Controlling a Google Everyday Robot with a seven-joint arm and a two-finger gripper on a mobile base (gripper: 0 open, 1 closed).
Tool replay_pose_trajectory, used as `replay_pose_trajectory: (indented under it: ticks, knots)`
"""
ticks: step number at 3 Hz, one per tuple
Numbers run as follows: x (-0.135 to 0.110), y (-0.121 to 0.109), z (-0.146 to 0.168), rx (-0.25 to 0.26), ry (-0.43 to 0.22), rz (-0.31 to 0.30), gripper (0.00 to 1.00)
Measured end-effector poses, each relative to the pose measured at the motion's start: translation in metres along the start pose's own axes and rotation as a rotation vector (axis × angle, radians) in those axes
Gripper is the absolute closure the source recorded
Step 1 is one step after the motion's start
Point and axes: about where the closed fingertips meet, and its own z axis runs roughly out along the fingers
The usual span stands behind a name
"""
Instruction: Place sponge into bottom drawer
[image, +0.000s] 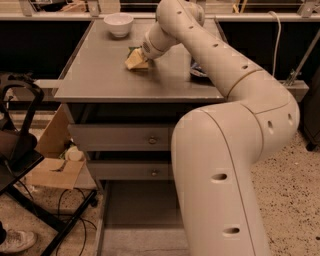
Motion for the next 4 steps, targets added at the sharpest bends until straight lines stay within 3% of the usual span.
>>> replay_pose_trajectory:
  ticks: [1,2,3,4]
  knots:
    - [0.006,-0.019,-0.061,0.099,0.035,-0.053,1.00]
    - [0.014,-0.027,-0.141,0.215,0.031,-0.087,1.00]
    - [0.040,-0.025,-0.216,0.285,-0.006,-0.061,1.00]
    - [0.137,-0.022,-0.258,0.283,0.007,0.032,1.00]
